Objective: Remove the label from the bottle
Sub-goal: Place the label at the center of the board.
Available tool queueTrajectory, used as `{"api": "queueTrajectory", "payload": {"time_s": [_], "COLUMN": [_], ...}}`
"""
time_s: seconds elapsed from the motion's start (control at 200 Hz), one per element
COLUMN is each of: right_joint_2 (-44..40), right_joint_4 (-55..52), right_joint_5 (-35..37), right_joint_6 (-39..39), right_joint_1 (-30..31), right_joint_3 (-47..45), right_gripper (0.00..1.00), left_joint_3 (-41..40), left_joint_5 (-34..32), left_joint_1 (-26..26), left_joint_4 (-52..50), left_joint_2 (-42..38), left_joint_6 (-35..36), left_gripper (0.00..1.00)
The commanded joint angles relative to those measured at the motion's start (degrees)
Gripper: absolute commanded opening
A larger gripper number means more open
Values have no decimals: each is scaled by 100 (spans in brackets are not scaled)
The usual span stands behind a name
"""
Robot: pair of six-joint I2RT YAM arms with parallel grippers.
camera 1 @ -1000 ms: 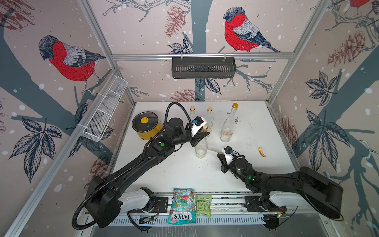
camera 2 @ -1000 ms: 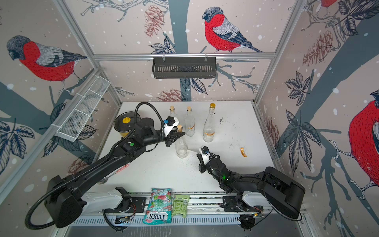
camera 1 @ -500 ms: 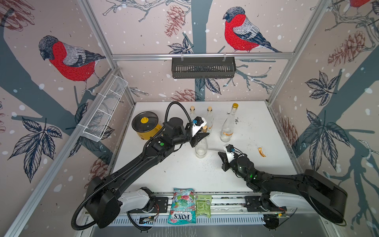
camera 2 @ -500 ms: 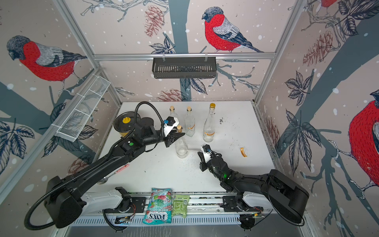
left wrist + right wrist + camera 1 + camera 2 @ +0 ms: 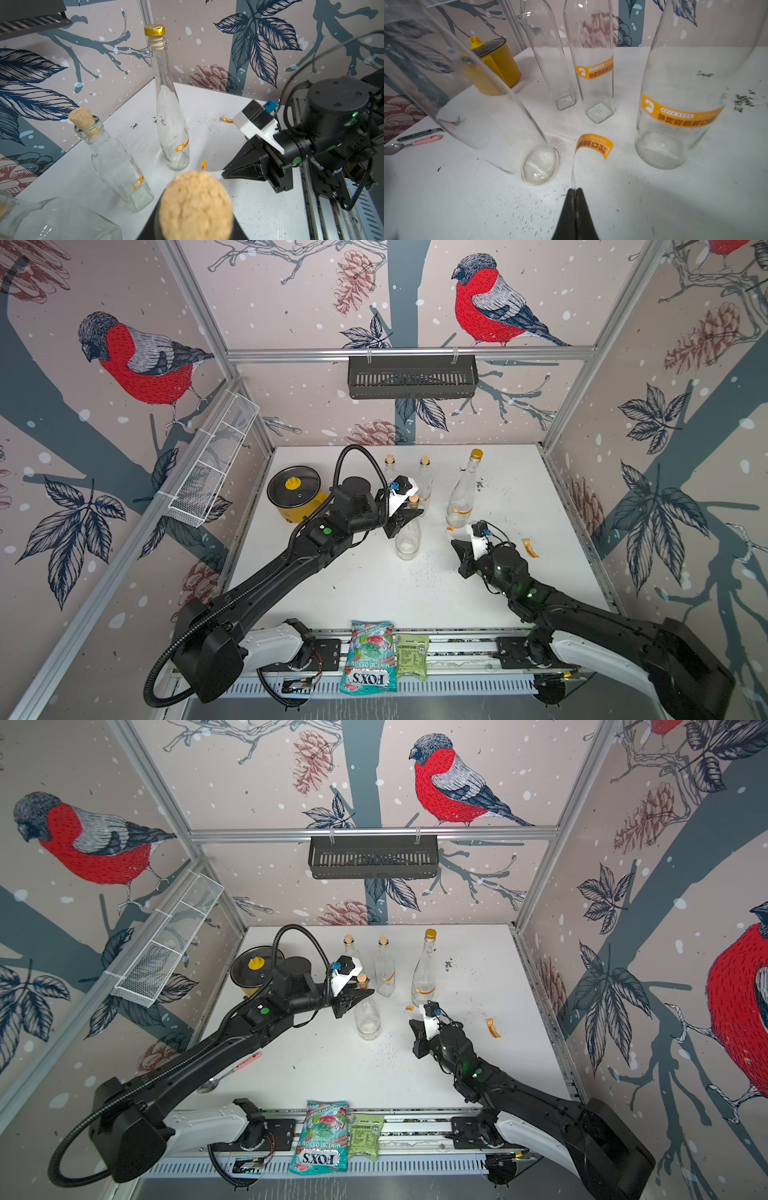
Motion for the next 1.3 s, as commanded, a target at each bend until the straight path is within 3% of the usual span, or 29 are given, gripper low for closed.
{"api": "queueTrajectory", "payload": {"time_s": [0.0, 0.1, 0.235, 0.37, 0.56, 0.6, 0.735, 0.87, 1.296], "right_joint_2": [-90, -30, -201, -273, 325, 604, 1517, 1737, 1144], "right_joint_4": [-2037, -3701, -5033, -5994, -7098, -7249, -7468, -7613, -8496], "right_joint_5": [-16, -164, -273, -1200, -2270, -2142, -2760, -2816, -430], "right_joint_6": [873, 1363, 2052, 2260, 1759, 1756, 1677, 1666, 2029], "right_joint_1": [-389, -957, -1734, -3174, -5428, -5451, -5739, -5766, -5785], "right_joint_3": [778, 1483, 1959, 2350, 2724, 2818, 2742, 2612, 2939], "right_gripper": [0, 0, 0, 0, 0, 0, 0, 0, 0], "left_joint_3": [90, 270, 156, -143, -351, -389, -508, -604, -747], "left_joint_5": [-19, -269, -425, -575, -686, -718, -721, -783, -694], "left_joint_1": [-37, -144, -207, -208, -208, -207, -203, -203, -172], "left_joint_4": [-809, -949, -686, -257, 101, 145, 248, 304, 539], "left_joint_2": [39, 12, -188, -428, -654, -692, -857, -1039, -1205], "left_joint_6": [-76, -184, -414, -573, -657, -675, -668, -615, -684], "left_gripper": [0, 0, 0, 0, 0, 0, 0, 0, 0]}}
